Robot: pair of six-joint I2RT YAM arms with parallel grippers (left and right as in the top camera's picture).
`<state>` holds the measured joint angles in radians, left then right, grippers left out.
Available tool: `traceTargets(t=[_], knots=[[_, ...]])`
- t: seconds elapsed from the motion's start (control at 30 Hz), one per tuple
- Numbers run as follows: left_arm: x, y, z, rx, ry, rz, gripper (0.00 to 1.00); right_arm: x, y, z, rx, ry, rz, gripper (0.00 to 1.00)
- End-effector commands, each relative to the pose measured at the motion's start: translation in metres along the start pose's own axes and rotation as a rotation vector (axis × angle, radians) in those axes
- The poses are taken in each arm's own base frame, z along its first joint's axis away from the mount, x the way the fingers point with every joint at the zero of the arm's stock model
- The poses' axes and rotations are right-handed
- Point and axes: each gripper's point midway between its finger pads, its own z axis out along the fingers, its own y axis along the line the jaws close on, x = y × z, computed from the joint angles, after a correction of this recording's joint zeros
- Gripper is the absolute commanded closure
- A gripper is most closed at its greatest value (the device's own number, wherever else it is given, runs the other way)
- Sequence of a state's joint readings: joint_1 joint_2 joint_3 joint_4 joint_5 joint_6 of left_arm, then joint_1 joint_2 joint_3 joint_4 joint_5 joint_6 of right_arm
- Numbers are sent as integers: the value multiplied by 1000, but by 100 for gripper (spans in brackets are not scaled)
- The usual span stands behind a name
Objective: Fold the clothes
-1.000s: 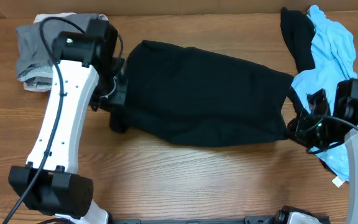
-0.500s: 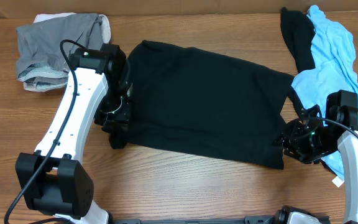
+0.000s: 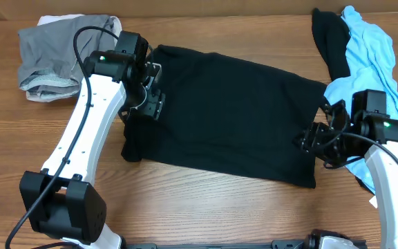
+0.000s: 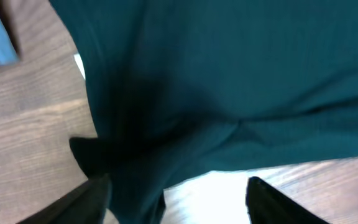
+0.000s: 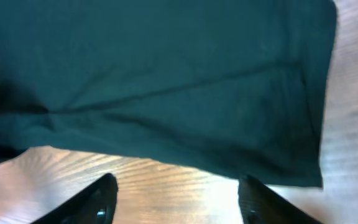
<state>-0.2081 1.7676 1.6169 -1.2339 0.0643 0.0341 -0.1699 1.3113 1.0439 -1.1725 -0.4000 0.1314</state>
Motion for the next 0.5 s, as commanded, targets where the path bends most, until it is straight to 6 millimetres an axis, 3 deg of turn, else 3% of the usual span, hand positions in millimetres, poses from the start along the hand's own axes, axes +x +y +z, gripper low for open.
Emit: traceTargets(t=[0.0,0.2,0.47], knots=[[-13,-1,0,5,-37,30,25,-7,6,0,-13,-34,-25,30],[-19,8,23,-32,-5,30,25,-22,6,6,-18,-65,-44,28],[9,21,64,-61,197,-3,29,-25,2,15,-14,-46,-42,27]])
